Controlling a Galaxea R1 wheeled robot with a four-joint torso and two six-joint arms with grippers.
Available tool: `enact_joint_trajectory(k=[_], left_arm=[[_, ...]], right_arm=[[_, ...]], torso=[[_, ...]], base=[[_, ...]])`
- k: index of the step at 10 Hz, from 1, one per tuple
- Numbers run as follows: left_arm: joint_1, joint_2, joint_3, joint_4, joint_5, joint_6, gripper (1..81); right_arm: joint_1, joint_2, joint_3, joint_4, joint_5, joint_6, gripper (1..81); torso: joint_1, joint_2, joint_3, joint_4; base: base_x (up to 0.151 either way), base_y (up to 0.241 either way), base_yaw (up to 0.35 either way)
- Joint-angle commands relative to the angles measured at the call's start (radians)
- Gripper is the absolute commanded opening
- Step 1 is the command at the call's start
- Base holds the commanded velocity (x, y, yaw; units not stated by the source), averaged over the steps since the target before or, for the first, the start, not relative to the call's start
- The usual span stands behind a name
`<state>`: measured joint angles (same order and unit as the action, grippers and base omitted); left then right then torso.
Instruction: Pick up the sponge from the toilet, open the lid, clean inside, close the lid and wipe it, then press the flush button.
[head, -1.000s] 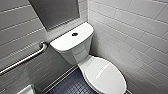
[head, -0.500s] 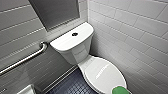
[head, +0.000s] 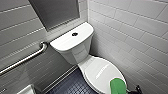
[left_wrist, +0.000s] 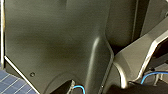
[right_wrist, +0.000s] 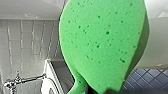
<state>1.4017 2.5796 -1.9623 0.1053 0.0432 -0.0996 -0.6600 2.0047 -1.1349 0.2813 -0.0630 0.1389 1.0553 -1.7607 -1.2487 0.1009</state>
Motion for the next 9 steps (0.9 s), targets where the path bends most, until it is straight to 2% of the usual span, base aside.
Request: enact_joint_trajectory(k=[1,3,5,9], left_arm=[[0.013,0.068,-0.107,-0.035,0.060,0.037,81.1],[0.012,0.079,-0.089,0.017,0.058,0.056,81.1],[0.012,0.076,-0.063,0.048,0.057,0.055,81.1],[0.015,0.077,-0.064,0.047,0.057,0.055,81.1]], right_arm=[[0.177,-0.024,-0.058,0.033,-0.118,-0.001,1.0],[0.246,0.022,-0.128,0.036,-0.156,0.005,1.0],[0.309,0.122,-0.266,0.038,-0.199,0.089,1.0],[0.417,0.311,-0.410,0.038,-0.235,0.194,1.0]], torso=[[0.000,0.000,0.000,0.000],[0.000,0.000,0.000,0.000],[0.000,0.000,0.000,0.000],[0.000,0.000,0.000,0.000]], base=[[0.000,0.000,0.000],[0.000,0.000,0.000],[0.000,0.000,0.000],[0.000,0.000,0.000]])
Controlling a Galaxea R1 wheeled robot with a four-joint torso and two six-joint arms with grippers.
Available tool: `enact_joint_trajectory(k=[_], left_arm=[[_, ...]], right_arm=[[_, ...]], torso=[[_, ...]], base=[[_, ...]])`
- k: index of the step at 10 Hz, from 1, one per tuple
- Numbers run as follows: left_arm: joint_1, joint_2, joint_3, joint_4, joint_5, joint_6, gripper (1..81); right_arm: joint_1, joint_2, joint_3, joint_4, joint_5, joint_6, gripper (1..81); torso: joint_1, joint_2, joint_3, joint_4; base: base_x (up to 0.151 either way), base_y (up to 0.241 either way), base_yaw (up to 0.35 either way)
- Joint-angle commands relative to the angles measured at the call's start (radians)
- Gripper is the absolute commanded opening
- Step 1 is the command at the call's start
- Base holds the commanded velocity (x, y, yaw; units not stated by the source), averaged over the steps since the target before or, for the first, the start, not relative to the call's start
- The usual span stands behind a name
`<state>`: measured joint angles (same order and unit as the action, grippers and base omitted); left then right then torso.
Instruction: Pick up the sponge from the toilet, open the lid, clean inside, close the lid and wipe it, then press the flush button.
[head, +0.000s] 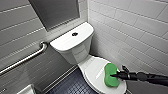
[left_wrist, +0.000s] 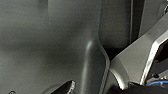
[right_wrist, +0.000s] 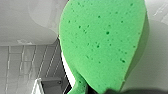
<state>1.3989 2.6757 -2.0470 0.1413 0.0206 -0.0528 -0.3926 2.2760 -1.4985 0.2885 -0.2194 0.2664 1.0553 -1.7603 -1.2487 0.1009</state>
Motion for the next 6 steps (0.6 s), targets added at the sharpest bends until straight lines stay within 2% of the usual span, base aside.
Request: enact_joint_trajectory(k=[1,3,6], left_arm=[[0.016,-0.017,0.019,0.011,0.078,0.008,81.1],[0.022,-0.022,0.013,0.006,0.076,0.008,81.1],[0.029,-0.013,-0.007,0.006,0.076,0.008,81.1]], right_arm=[[0.168,0.098,-0.100,0.031,-0.103,0.079,1.0],[0.181,0.217,-0.229,0.031,-0.126,0.093,1.0],[0.203,0.326,-0.411,0.031,-0.069,0.096,1.0]], torso=[[0.000,0.000,0.000,0.000],[0.000,0.000,0.000,0.000],[0.000,0.000,0.000,0.000]], base=[[0.000,0.000,0.000],[0.000,0.000,0.000],[0.000,0.000,0.000]])
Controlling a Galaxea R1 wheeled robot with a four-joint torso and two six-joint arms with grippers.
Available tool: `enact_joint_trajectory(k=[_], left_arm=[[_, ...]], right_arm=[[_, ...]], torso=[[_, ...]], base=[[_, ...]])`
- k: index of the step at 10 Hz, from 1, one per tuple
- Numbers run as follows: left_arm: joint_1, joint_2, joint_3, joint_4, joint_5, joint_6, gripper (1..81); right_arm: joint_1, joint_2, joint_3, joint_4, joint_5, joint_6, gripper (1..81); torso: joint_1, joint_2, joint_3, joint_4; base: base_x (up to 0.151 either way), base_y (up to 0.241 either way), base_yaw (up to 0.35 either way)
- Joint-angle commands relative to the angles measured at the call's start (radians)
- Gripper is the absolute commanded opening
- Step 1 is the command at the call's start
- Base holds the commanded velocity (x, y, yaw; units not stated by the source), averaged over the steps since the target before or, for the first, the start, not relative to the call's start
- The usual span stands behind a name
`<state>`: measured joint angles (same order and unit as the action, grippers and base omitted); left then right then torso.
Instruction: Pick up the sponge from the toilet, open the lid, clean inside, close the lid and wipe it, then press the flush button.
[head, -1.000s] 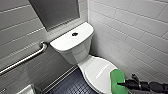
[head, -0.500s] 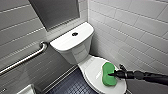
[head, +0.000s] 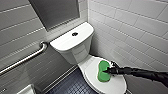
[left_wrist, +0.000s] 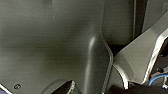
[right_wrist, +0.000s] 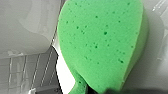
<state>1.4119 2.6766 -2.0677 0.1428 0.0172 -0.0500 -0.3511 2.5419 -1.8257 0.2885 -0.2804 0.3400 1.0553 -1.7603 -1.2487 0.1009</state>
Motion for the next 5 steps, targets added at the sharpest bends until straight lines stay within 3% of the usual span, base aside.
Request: enact_joint_trajectory(k=[1,3,5], left_arm=[[0.016,-0.012,0.014,0.008,0.079,0.006,81.1],[0.016,-0.007,0.012,0.014,0.079,0.006,81.1],[0.016,0.023,-0.032,0.014,0.079,0.006,81.1]], right_arm=[[0.178,0.077,-0.101,0.029,0.006,0.034,1.0],[0.191,0.068,-0.116,0.032,0.015,0.045,1.0],[0.143,-0.016,0.008,0.021,0.070,0.048,1.0]], torso=[[0.000,0.000,0.000,0.000],[0.000,0.000,0.000,0.000],[0.000,0.000,0.000,0.000]], base=[[0.000,0.000,0.000],[0.000,0.000,0.000],[0.000,0.000,0.000]])
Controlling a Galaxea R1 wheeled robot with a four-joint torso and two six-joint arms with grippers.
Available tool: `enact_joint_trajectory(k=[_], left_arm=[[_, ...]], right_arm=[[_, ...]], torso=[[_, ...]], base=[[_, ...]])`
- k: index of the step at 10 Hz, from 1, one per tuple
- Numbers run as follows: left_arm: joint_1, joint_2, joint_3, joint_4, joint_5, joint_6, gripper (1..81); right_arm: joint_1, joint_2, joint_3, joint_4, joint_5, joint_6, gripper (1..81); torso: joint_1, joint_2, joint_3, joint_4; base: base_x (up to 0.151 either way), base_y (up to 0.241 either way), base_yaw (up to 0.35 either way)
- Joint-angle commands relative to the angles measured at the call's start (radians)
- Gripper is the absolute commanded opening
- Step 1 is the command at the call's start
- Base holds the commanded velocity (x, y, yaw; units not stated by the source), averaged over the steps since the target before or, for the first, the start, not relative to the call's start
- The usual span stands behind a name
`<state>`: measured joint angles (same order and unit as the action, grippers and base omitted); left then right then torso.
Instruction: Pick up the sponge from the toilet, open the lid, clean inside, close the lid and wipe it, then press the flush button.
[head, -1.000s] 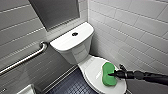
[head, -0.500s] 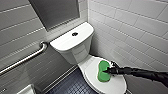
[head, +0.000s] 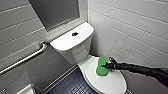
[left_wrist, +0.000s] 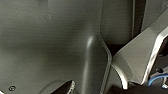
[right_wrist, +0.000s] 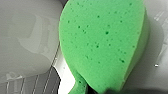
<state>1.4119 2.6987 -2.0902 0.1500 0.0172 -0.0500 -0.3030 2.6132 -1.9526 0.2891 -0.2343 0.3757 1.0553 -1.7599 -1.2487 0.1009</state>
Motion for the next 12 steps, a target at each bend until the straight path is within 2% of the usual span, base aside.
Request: enact_joint_trajectory(k=[1,7,12], left_arm=[[0.015,0.012,-0.022,0.006,0.079,0.007,81.1],[0.016,0.014,-0.022,0.006,0.079,0.007,81.1],[0.017,0.018,-0.022,0.008,0.079,0.007,81.1]], right_arm=[[0.071,-0.143,0.193,0.021,0.044,0.012,1.0],[-0.006,-0.218,0.196,0.038,0.072,0.012,1.0],[-0.132,-0.429,0.385,0.044,0.200,0.012,1.0]], torso=[[0.000,0.000,0.000,0.000],[0.000,0.000,0.000,0.000],[0.000,0.000,0.000,0.000]], base=[[0.000,0.000,0.000],[0.000,0.000,0.000],[0.000,0.000,0.000]])
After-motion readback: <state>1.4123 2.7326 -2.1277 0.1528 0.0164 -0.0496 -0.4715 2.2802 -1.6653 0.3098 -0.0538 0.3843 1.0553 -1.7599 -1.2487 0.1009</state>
